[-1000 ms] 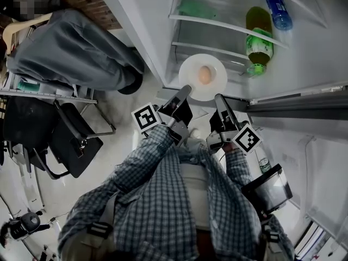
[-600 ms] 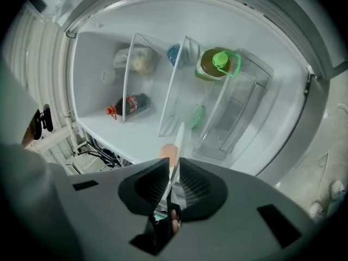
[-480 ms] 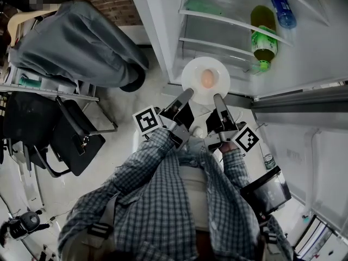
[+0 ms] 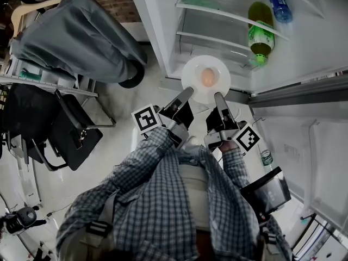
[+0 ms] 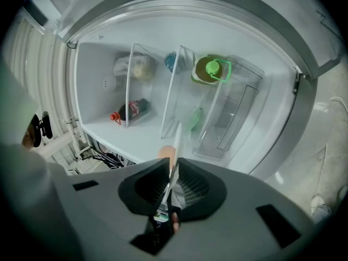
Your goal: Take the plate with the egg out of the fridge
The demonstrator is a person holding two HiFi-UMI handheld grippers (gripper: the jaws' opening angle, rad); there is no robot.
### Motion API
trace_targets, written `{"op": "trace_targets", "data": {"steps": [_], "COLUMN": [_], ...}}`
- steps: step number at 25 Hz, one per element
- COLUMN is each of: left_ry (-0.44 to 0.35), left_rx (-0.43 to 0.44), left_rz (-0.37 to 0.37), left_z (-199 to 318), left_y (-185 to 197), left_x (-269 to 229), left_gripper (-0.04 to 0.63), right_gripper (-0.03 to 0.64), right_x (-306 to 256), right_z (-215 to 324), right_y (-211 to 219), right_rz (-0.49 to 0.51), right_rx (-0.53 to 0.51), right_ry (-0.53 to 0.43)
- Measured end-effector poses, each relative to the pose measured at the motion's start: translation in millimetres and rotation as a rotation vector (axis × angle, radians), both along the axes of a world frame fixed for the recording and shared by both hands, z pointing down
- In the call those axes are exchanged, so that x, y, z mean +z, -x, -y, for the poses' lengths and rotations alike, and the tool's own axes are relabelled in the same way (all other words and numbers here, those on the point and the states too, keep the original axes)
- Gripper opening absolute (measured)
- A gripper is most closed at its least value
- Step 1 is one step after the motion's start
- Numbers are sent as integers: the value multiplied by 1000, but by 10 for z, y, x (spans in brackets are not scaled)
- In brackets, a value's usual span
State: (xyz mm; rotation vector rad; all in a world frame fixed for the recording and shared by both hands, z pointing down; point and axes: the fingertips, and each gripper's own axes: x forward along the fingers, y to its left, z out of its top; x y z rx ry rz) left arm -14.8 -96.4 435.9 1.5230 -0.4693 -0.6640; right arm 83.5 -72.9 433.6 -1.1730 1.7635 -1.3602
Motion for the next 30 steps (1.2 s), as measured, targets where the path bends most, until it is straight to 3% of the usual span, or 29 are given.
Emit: {"op": "trace_targets", "data": {"steps": [19,30], "left_ry": [22,27], "left_rx": [-104,-89], "left_rz": [3,-3], "left_z": [-870,-961], "left_y": [-181,-114], "left_x": [2,-61], "left_gripper": [37,37], "right_gripper": [54,54], "right_x": [10,-74], "right_z": [-746,-842], "right_y": [-210,-155], "right_rz": [17,21], "right_rx": [-73,-52], "right_ry": [19,1]}}
